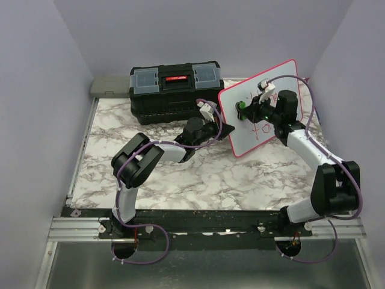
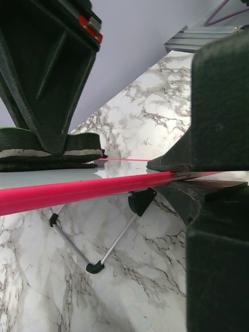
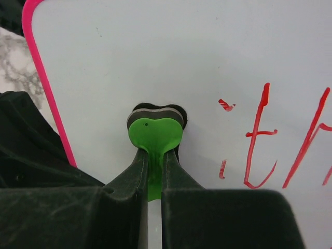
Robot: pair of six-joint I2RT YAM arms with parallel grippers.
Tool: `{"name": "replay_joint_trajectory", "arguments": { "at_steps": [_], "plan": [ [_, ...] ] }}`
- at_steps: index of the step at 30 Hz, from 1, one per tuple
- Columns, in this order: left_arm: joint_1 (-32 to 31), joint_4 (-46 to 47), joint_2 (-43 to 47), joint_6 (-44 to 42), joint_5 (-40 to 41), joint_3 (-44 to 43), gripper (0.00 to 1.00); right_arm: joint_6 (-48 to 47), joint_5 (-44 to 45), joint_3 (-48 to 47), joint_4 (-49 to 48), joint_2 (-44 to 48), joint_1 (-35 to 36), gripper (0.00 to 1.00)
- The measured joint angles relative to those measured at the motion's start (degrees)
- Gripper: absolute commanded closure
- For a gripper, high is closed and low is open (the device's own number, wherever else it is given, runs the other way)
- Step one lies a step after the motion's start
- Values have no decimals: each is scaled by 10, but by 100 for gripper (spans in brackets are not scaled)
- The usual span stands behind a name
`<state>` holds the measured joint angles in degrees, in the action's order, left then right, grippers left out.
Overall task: Erase the whiteboard
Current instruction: Erase the whiteboard at the whiteboard stand.
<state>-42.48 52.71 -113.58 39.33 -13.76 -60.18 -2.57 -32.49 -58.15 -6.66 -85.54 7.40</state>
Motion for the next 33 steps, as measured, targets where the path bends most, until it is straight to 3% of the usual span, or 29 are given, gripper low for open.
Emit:
{"name": "replay_joint_trajectory", "arguments": {
  "at_steps": [6, 12, 15, 22, 24, 28, 33],
  "plan": [
    [0, 0, 0, 0, 0, 0, 100, -21, 87, 88, -114, 31, 14, 99],
    [0, -1, 0, 0, 2, -1, 100, -37, 131, 118, -169, 36, 15, 99],
    [0, 1, 0, -2, -1, -1, 100, -56, 87, 143, -199, 43, 13, 99],
    [0, 3, 0, -10, -5, -1, 100, -120, -113, 235, -251, 57, 5, 99],
    [-1, 2, 0, -16, -7, -1, 100, -126, -125, 240, -256, 57, 5, 99],
    [0, 2, 0, -19, -4, -1, 100, -86, -82, 208, -225, 44, 8, 99],
    [9, 3, 0, -16, 4, -2, 100, -30, 63, 164, -209, 32, 23, 99]
  ]
}}
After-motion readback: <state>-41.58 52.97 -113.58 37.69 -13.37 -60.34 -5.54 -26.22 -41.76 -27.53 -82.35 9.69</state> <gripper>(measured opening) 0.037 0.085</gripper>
